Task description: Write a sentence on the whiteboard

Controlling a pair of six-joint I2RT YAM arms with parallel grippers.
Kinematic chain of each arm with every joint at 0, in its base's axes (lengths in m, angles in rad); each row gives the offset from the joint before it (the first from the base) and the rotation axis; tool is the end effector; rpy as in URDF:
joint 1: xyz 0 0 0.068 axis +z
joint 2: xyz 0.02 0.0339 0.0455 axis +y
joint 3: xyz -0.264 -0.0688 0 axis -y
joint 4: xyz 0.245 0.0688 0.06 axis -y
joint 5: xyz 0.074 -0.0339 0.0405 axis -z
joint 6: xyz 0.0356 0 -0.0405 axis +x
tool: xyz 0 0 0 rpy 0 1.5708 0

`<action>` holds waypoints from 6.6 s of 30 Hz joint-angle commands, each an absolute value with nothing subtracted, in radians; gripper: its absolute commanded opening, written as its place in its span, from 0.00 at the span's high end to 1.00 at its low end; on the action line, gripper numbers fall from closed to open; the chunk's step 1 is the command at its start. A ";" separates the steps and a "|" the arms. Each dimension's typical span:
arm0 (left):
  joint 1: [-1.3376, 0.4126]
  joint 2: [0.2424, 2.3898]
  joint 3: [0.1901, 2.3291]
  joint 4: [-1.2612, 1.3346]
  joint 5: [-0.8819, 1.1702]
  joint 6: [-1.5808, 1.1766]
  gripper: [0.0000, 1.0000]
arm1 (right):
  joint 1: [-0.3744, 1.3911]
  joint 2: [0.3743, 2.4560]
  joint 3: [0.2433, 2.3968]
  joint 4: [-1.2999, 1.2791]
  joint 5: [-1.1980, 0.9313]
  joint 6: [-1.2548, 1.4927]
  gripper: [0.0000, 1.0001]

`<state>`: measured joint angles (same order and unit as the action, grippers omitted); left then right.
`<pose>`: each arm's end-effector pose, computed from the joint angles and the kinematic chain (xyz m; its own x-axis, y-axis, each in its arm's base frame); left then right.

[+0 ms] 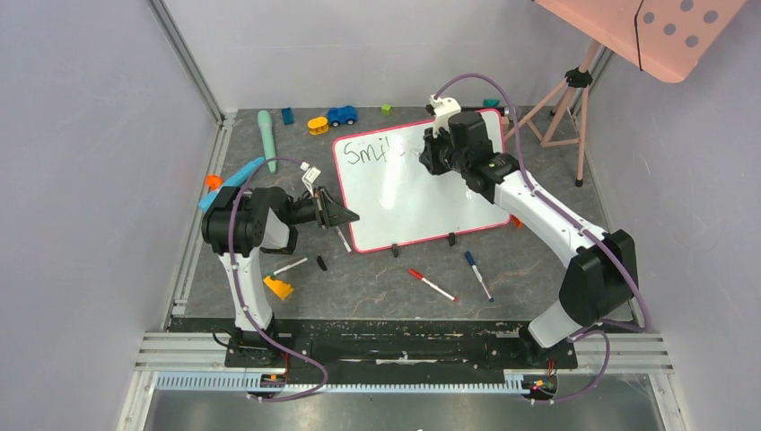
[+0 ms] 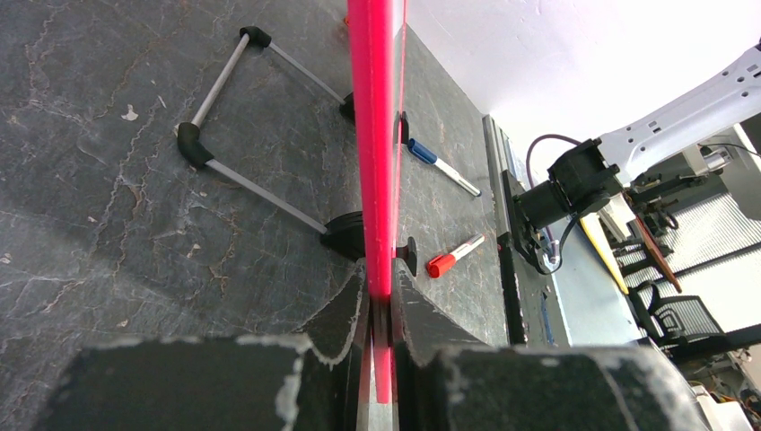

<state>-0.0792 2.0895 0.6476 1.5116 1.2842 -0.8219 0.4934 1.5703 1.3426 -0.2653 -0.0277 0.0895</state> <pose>0.3220 -0.0598 0.1134 -0.6678 -0.1547 -0.7281 0.7155 0.1363 -0.6852 0.3242 0.1755 0.3288 -0.4594 -0.1456 -0.8762 -0.4557 0.8854 0.0918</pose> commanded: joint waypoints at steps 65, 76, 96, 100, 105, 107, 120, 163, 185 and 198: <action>-0.094 2.043 0.578 1.557 1.311 -0.550 0.34 | 0.488 1.380 1.240 -0.212 -0.093 0.107 1.00; -0.095 2.068 0.608 1.557 1.324 -0.580 0.50 | 0.489 1.379 1.229 -0.204 -0.094 0.110 1.00; -0.102 2.053 0.564 1.557 1.331 -0.511 0.98 | 0.553 1.358 1.157 -0.187 -0.055 0.114 1.00; -0.102 2.060 0.571 1.557 1.332 -0.520 0.97 | 0.591 1.352 1.154 -0.185 -0.025 0.112 1.00; -0.101 2.068 0.574 1.557 1.344 -0.519 0.96 | 0.634 1.351 1.127 -0.165 -0.006 0.112 1.00; -0.101 2.065 0.574 1.557 1.345 -0.517 0.96 | 0.649 1.354 1.121 -0.155 0.028 0.116 1.00; -0.102 2.075 0.585 1.557 1.355 -0.528 0.91 | 0.690 1.399 1.158 -0.137 0.036 0.106 1.00; -0.102 2.092 0.612 1.557 1.353 -0.557 0.85 | 0.705 1.557 1.314 -0.201 0.144 0.080 1.00; -0.101 2.087 0.606 1.557 1.357 -0.550 0.85 | 0.704 1.549 1.257 -0.263 0.129 0.092 1.00; -0.101 2.086 0.602 1.557 1.357 -0.548 0.85 | 0.704 1.507 1.237 -0.251 0.111 0.103 1.00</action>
<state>-0.0921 2.0693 0.6041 1.4925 1.3109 -0.6422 0.7071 1.5475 1.2129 -0.2718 0.0990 0.0975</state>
